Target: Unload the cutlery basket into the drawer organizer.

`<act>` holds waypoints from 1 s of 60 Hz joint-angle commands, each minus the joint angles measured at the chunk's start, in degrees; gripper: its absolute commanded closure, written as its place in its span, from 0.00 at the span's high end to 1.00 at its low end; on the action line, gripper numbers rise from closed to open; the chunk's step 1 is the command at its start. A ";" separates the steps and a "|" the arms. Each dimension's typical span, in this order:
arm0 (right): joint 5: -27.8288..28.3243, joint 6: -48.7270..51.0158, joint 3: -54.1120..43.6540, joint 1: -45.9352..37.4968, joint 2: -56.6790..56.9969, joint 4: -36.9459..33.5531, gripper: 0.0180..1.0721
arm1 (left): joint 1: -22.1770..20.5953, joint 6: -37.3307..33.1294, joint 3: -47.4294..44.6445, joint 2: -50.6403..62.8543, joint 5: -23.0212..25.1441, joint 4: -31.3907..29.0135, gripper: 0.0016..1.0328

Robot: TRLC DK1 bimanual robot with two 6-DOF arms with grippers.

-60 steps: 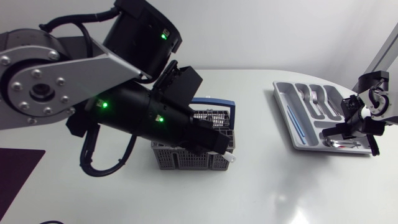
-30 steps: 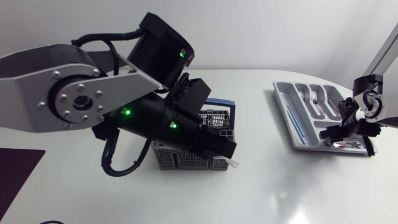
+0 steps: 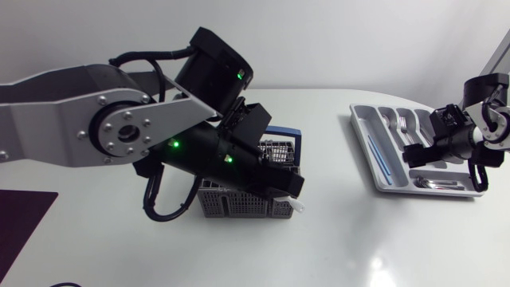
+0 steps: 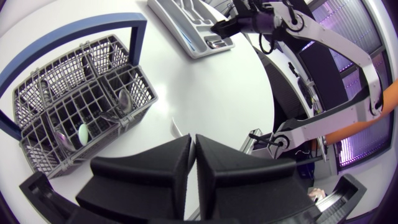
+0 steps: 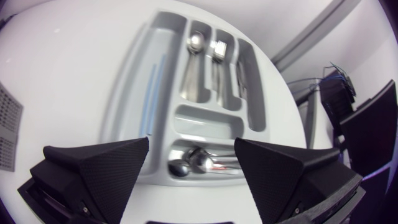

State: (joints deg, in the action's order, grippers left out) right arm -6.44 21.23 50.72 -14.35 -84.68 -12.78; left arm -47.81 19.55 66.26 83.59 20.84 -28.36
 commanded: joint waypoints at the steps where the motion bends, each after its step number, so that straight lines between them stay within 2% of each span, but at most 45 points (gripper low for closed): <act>1: 5.91 0.74 -2.64 1.43 4.79 -2.69 0.95 | 0.97 1.10 -0.96 0.96 0.96 0.59 0.03; 9: 14.52 3.64 -2.91 4.51 10.33 -8.58 0.95 | 1.23 2.16 -0.87 1.22 1.31 1.03 0.03; 17: 19.80 4.43 -4.58 10.66 15.25 -11.57 0.95 | 1.76 3.92 -0.96 1.40 1.40 1.38 0.03; 26: 23.40 4.43 -7.30 17.34 20.44 -11.66 0.95 | 2.37 5.85 -1.13 1.49 1.75 1.99 0.03; 34: 24.28 5.40 -9.06 24.10 24.48 -12.62 0.95 | 2.90 7.26 -1.13 1.75 2.71 2.61 0.03; 44: 29.20 5.92 -11.34 28.85 28.08 -12.71 0.94 | 2.90 8.84 -1.66 1.93 3.24 3.75 0.03; 50: 33.77 7.33 -12.84 29.99 31.16 -12.54 0.89 | 2.99 9.36 -1.92 1.93 3.24 4.19 0.03; 60: 33.51 7.59 -14.16 35.88 31.95 -12.10 0.88 | 3.16 9.80 -2.10 1.93 3.33 4.63 0.03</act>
State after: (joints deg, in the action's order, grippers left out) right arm 26.81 27.51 38.41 18.98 -52.75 -25.10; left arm -45.10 27.49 65.52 84.44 23.57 -24.40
